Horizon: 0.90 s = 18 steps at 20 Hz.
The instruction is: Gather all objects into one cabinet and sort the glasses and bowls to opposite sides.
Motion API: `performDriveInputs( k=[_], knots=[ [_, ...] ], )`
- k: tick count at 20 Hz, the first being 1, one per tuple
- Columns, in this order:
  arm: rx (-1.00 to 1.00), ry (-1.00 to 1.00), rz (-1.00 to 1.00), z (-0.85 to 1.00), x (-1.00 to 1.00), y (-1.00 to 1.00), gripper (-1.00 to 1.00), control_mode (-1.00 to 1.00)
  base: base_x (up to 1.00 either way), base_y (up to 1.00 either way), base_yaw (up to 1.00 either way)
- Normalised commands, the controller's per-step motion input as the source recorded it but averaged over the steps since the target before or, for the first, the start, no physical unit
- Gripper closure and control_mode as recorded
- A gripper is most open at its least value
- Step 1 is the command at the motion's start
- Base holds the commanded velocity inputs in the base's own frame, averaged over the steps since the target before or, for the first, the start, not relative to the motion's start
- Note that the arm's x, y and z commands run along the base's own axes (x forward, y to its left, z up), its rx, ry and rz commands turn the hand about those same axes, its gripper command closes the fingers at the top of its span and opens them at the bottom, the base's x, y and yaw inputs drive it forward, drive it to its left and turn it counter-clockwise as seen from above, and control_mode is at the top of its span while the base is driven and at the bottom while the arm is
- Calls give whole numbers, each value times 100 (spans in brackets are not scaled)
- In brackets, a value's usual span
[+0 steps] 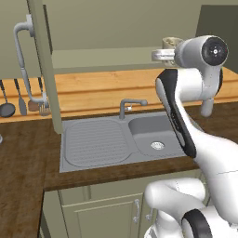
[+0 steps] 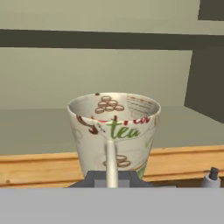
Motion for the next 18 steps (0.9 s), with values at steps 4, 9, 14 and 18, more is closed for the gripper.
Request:
performDriveInputs(
  k=[4, 9, 14, 18],
  knots=[
    [-4, 17, 0, -5, -96, 0, 100, -100, 0, 0, 0],
    [-1, 4, 0, 0, -85, 0, 100, -100, 0, 0, 0],
    [0, -1, 0, -10, -86, 0, 100, -100, 0, 0, 0],
    [0, -1, 6, -5, -42, 7, 100, -100, 0, 0, 0]
  ],
)
